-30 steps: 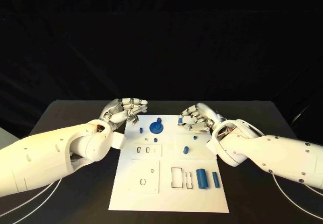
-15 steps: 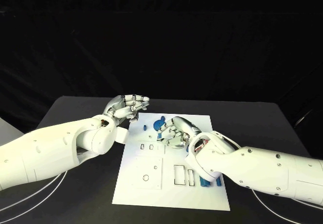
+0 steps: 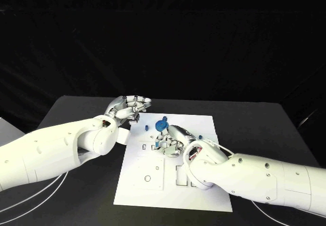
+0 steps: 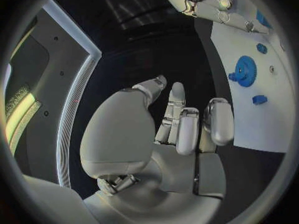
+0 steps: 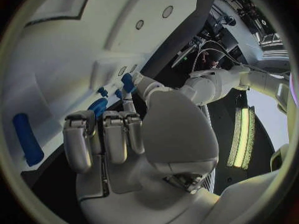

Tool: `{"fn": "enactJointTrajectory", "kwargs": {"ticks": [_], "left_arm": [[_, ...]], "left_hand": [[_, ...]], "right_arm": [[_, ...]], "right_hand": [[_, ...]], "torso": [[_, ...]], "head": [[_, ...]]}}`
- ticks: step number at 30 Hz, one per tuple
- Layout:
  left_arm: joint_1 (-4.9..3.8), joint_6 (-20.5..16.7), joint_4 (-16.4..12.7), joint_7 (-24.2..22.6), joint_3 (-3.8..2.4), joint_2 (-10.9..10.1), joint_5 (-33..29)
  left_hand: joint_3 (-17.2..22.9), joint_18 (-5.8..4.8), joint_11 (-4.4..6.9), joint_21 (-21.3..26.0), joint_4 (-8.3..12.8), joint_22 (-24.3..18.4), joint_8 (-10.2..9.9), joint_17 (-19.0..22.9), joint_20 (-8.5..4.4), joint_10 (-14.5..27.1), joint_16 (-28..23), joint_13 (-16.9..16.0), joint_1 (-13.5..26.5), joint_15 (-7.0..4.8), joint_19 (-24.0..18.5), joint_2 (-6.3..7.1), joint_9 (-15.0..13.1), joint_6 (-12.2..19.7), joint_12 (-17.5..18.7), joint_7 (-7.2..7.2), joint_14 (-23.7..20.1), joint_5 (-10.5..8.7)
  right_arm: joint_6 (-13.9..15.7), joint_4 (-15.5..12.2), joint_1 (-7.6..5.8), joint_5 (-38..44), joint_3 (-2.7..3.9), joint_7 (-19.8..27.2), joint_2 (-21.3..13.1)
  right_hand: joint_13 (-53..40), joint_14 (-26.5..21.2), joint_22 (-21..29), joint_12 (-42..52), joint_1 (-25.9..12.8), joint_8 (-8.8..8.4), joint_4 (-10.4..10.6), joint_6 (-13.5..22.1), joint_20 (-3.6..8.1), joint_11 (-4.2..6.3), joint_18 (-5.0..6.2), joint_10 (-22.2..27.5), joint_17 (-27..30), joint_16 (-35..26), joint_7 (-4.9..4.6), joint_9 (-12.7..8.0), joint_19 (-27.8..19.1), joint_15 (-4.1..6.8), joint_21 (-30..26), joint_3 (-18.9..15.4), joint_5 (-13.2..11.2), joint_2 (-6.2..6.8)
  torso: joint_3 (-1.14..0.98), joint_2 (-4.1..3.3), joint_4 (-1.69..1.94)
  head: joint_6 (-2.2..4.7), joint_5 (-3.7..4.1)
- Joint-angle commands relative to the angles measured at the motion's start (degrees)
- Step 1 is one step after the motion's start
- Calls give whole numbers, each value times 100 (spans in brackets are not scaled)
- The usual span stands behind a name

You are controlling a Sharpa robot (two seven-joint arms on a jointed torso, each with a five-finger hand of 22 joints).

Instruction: Assemble the parts on the task board

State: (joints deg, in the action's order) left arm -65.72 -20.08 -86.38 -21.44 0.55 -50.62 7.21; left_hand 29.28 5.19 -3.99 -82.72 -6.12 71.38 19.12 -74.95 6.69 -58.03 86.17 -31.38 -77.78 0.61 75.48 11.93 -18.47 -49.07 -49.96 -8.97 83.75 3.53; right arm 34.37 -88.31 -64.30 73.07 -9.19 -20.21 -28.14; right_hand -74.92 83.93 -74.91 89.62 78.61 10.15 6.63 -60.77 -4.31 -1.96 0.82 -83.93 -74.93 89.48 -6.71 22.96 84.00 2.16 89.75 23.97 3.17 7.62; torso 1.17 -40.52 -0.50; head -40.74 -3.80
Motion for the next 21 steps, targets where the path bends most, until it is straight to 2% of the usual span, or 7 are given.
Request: {"fn": "enactJointTrajectory", "kwargs": {"ticks": [1,7,12,21], "left_arm": [[-5,1,-27,28,-3,0,48],[-5,11,-37,49,-3,-11,61],[-5,22,-42,60,-3,-16,67],[-6,48,-48,80,-3,-27,71]], "left_hand": [[31,-120,-5,-54,-1,73,36,-561,-3,50,48,-60,69,-9,70,-12,-11,-26,-113,31,214,-18],[32,-127,-4,-70,-2,107,44,-616,-5,55,70,-102,70,-10,98,-12,-12,-26,-193,32,239,-18],[33,-131,-4,-78,-1,126,47,-636,-5,57,77,-116,70,-10,113,-13,-12,-27,-219,32,248,-19],[33,-131,-4,-78,-1,126,47,-636,-5,57,77,-116,70,-10,113,-13,-12,-27,-219,32,248,-19]], "right_arm": [[-97,43,34,374,-3,-137,47],[-129,89,82,432,-8,-115,98],[-146,131,110,458,-12,-100,124],[-141,198,129,545,-18,-98,130]], "right_hand": [[-1508,575,-1509,38,-50,20,8,-73,26,38,-82,-607,-1360,1,68,113,600,5,25,34,20,10],[-1508,573,-1509,38,-100,26,10,-63,25,37,-82,-607,-1355,-1,67,116,600,4,25,29,20,46],[-1508,573,-1509,38,-145,29,15,-50,24,34,-82,-607,-1354,-2,63,116,600,3,25,22,19,82],[-1508,573,-1509,38,-170,24,-2,-17,22,29,-82,-607,-1353,-2,55,113,600,0,25,21,21,139]], "torso": [[-1,-4,5],[-8,-1,-11],[-4,3,-10],[-5,4,-7]], "head": [[-32,-22],[-55,-55],[-75,-80],[-73,-89]]}}
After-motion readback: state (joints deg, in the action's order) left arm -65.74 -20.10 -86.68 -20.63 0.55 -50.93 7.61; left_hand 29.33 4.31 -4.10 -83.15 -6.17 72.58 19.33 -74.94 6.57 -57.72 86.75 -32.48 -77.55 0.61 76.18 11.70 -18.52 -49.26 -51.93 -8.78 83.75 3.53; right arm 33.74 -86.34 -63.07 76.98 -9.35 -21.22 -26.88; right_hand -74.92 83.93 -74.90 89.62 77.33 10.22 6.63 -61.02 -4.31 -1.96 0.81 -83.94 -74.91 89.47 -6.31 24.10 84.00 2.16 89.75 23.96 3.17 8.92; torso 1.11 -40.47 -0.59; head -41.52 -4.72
